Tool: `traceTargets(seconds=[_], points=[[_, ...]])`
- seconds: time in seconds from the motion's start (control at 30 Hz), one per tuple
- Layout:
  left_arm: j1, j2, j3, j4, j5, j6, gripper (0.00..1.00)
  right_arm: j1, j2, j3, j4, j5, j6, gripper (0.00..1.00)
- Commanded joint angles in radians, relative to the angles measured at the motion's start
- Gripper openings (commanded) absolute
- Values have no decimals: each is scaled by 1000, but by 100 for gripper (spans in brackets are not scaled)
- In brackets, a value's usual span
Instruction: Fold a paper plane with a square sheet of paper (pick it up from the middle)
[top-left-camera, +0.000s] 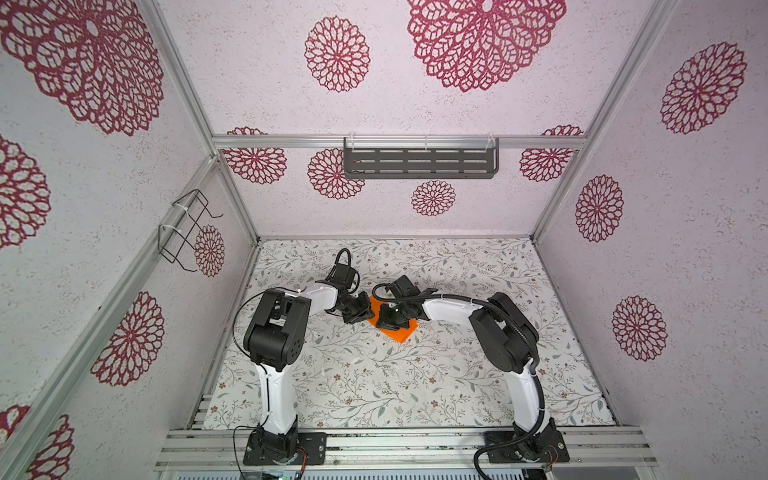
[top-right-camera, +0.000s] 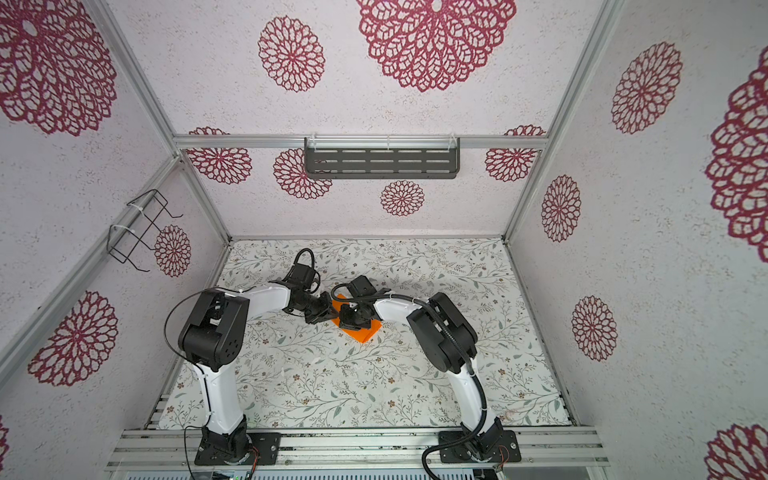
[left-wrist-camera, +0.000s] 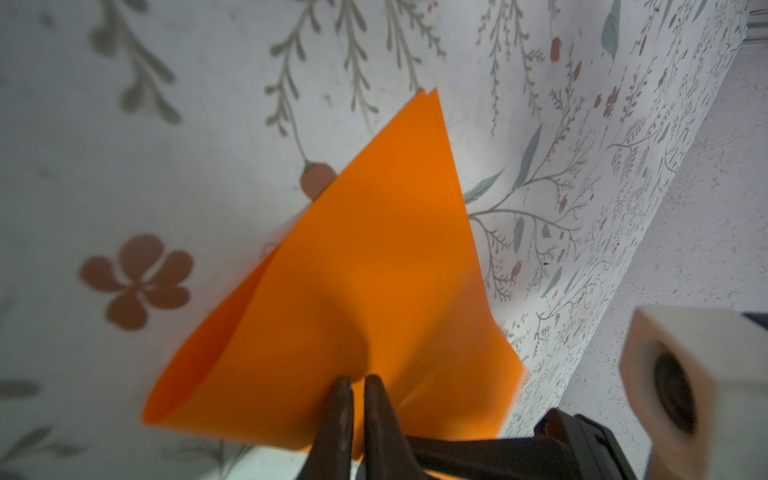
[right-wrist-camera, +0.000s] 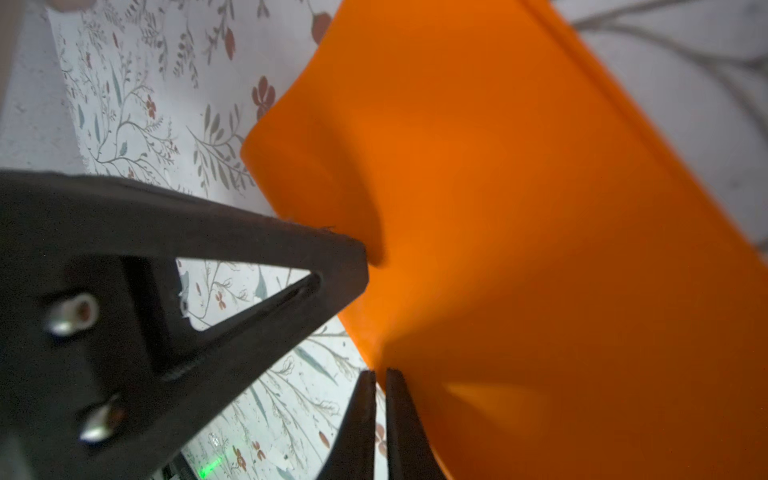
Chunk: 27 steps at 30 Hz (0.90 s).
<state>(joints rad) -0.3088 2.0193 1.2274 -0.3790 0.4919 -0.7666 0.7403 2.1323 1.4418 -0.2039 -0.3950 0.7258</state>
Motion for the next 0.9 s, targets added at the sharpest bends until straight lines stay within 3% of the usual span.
traceTargets(seconds=[0.0, 0.5, 0.87], points=[[8, 5, -12, -6, -12, 11, 12, -4, -11, -3, -39, -3, -7, 12], [11, 11, -13, -8, -14, 17, 11, -9, -148, -181, -78, 18, -11, 13], [11, 15, -7, -12, -7, 21, 11, -18, -231, -284, 2, 15, 37, 13]])
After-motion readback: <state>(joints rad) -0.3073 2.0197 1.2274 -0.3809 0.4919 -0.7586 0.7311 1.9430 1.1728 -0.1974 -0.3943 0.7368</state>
